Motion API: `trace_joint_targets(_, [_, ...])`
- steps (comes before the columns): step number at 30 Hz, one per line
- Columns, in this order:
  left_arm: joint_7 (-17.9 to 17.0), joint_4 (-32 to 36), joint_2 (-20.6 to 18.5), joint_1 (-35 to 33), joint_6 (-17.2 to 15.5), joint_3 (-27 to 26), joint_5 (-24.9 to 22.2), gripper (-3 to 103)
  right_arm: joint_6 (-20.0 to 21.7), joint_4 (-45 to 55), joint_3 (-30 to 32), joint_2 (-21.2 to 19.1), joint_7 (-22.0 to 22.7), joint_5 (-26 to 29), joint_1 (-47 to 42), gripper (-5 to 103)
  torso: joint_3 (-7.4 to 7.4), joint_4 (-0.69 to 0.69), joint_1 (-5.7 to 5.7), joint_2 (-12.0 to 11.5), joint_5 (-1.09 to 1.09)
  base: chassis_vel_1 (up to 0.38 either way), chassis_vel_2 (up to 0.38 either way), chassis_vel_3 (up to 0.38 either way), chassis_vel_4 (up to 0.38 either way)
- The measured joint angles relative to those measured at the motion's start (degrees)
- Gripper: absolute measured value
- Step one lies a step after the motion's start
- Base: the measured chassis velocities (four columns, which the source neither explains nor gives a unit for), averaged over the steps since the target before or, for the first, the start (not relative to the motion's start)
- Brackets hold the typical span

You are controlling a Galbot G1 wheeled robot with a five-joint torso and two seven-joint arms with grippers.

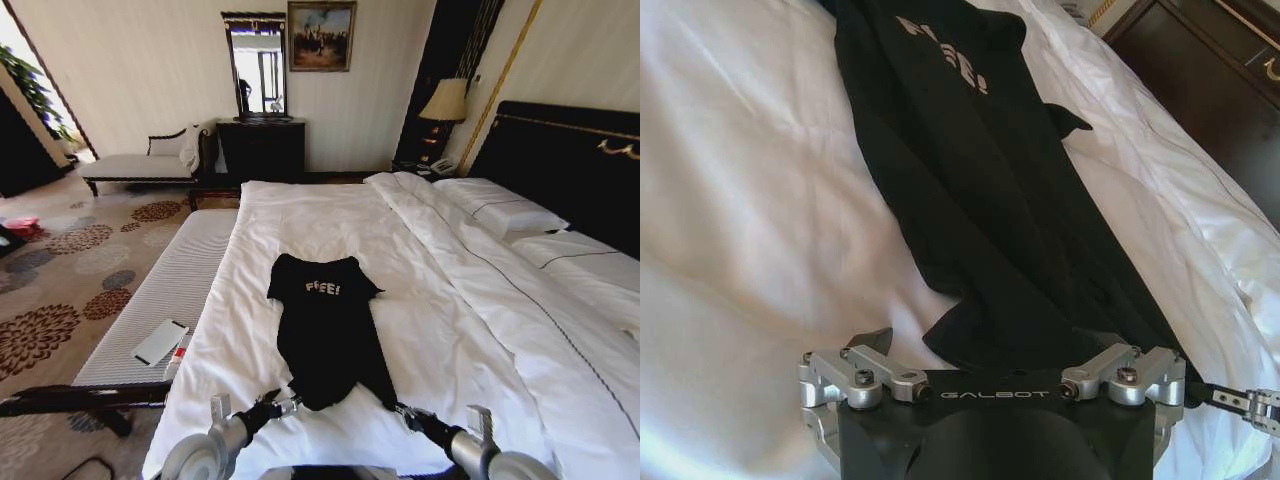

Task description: Fold the clothes on the bed.

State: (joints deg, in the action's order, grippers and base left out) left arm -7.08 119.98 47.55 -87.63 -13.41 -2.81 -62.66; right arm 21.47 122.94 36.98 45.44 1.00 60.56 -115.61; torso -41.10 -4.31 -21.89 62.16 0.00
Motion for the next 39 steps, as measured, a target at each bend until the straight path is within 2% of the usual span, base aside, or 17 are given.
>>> trace_joint_targets(2, [0.0,-0.2,0.3,0.4,0.1,0.3,0.2,102,0.0,0.0,0.0,0.0,0.0,-0.1,-0.1,0,0.0,0.0,0.0,0.0,0.0,0.0,0.0,0.0,0.0])
trace_joint_targets(5, [-0.1,-0.6,1.1,1.0,0.3,0.8,0.7,97,0.0,0.0,0.0,0.1,0.0,-0.2,-0.2,0,0.0,0.0,0.0,0.0,0.0,0.0,0.0,0.0,0.0])
trace_joint_targets(7, [-0.1,-0.7,1.2,1.0,0.3,1.0,0.9,97,0.0,0.0,0.0,0.2,0.0,-0.2,-0.2,0,0.0,0.0,0.0,0.0,0.0,0.0,0.0,0.0,0.0])
trace_joint_targets(10, [-0.1,-1.2,1.4,1.0,0.4,1.7,2.0,81,0.0,0.2,0.0,0.1,0.2,-0.2,-0.1,0,0.0,0.0,0.0,0.0,0.01,0.0,0.0,0.0,0.0])
trace_joint_targets(11, [-0.1,-1.2,1.4,1.0,0.4,1.7,2.0,81,0.0,0.2,0.0,0.1,0.2,-0.2,-0.1,0,0.0,0.0,0.0,0.0,0.01,0.0,0.0,0.0,0.0])
trace_joint_targets(14, [0.1,-1.8,2.0,1.0,0.8,2.2,3.1,65,0.1,0.3,0.0,0.0,0.3,-0.1,-0.1,0,0.0,0.0,0.0,0.0,0.0,0.0,0.0,0.0,0.0])
trace_joint_targets(16, [0.1,-2.0,2.4,1.0,0.9,2.5,3.5,65,0.1,0.4,0.0,0.0,0.3,-0.1,-0.1,0,0.0,0.0,0.0,0.0,0.0,0.0,0.0,0.0,0.0])
trace_joint_targets(20, [0.1,-2.1,3.3,1.4,1.4,3.0,4.2,43,0.1,0.6,0.0,0.1,0.3,-0.1,-0.2,0,0.0,0.0,0.0,0.0,0.0,0.0,0.0,0.0,0.0])
trace_joint_targets(22, [0.0,-2.1,3.4,1.6,1.4,2.9,4.0,43,0.1,0.6,0.0,0.2,0.3,-0.1,-0.2,0,0.0,0.0,0.0,0.0,0.0,0.0,0.0,0.0,0.0])
trace_joint_targets(26, [-0.2,-2.2,3.6,2.1,1.5,2.4,3.6,21,0.2,0.6,-0.2,0.2,0.3,-0.1,0.1,0,0.0,0.0,0.0,0.0,0.0,0.0,0.0,0.0,0.0])
trace_joint_targets(28, [-0.2,-2.2,3.6,2.1,1.5,2.3,3.6,21,0.2,0.6,-0.2,0.2,0.4,0.0,0.2,0,0.0,0.0,0.0,0.0,0.0,0.0,0.0,0.0,0.0])
trace_joint_targets(30, [-0.3,-2.2,3.6,2.0,1.5,2.0,3.5,10,0.2,0.6,-0.3,0.1,0.4,0.2,0.3,0,0.0,0.0,0.0,0.0,0.0,0.0,0.0,0.0,0.0])
trace_joint_targets(31, [-0.3,-2.2,3.6,2.0,1.5,2.0,3.5,10,0.2,0.6,-0.3,0.1,0.4,0.2,0.3,0,0.0,0.0,0.0,0.0,0.0,0.0,0.0,0.0,0.0])
trace_joint_targets(33, [-0.4,-1.7,3.4,1.3,1.5,1.4,3.4,2,0.2,0.6,-0.3,0.0,0.4,0.2,0.4,0,0.0,0.0,0.0,0.0,0.0,0.0,0.0,0.0,0.0])
trace_joint_targets(39, [0.1,-0.4,1.3,-1.4,1.7,-1.5,4.1,2,0.2,0.4,-0.4,0.4,0.4,0.1,0.5,0,0.0,0.01,0.0,0.0,-0.01,0.0,0.0,0.0,0.0])
